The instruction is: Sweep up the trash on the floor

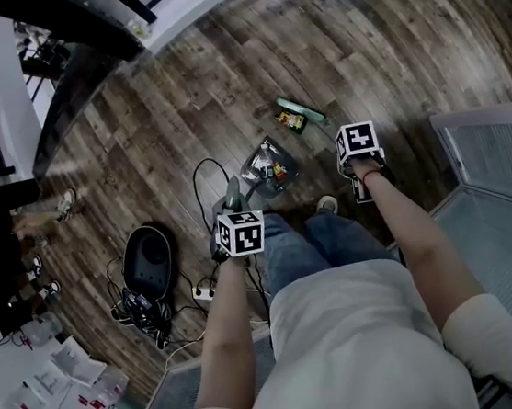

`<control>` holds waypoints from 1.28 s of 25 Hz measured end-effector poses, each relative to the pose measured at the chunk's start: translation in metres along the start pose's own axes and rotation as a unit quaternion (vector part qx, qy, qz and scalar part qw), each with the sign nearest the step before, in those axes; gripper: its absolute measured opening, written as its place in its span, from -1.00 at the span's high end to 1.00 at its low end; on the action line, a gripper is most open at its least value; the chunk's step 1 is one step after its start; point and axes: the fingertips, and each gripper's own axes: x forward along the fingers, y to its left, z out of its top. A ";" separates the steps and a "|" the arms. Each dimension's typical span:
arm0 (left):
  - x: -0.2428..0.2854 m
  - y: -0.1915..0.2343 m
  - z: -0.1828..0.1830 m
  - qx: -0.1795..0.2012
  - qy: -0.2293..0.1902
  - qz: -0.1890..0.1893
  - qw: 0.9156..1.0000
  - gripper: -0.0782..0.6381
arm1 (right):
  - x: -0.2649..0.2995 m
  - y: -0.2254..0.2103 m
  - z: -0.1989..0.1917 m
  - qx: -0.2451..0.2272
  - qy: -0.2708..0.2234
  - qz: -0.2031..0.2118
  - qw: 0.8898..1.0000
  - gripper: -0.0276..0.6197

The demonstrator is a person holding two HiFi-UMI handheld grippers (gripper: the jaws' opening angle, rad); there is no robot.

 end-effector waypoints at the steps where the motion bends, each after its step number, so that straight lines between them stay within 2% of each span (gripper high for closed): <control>1: 0.000 0.000 0.000 0.000 0.000 0.000 1.000 0.75 | 0.000 0.000 -0.001 -0.007 0.002 -0.001 1.000 0.61; 4: 0.001 0.001 0.000 0.000 -0.001 0.000 1.000 0.75 | 0.001 0.001 -0.007 -0.023 0.009 -0.002 1.000 0.61; 14: 0.002 -0.001 0.000 0.001 -0.002 0.002 1.000 0.75 | 0.004 0.001 -0.040 -0.028 0.018 0.007 0.999 0.61; 32: 0.002 -0.001 0.000 0.004 -0.004 0.006 1.000 0.75 | 0.002 0.009 -0.097 0.001 0.039 0.043 0.998 0.61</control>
